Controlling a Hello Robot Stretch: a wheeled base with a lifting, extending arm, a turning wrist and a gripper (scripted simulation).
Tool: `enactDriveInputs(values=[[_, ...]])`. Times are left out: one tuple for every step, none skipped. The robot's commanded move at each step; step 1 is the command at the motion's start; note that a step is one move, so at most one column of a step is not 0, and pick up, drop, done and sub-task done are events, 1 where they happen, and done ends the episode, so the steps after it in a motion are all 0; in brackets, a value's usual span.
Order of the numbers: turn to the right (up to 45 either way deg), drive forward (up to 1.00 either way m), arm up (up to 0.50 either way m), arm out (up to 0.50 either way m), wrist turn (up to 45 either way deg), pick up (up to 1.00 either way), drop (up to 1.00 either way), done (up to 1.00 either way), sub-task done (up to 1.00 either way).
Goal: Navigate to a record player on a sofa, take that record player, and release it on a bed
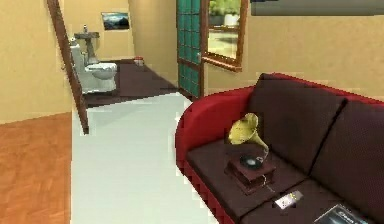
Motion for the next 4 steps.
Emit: enactDriveInputs(values=[[0.0, 0.20, 0.00, 0.00, 0.0, 0.00, 0.00, 0.00, 0.00], [-45.0, 0.00, 0.00, 0.00, 0.0, 0.00, 0.00, 0.00, 0.00], [-18.0, 0.00, 0.00, 0.00, 0.0, 0.00, 0.00, 0.00, 0.00], [0.0, 0.00, 0.50, 0.00, 0.0, 0.00, 0.00, 0.00, 0.00]])
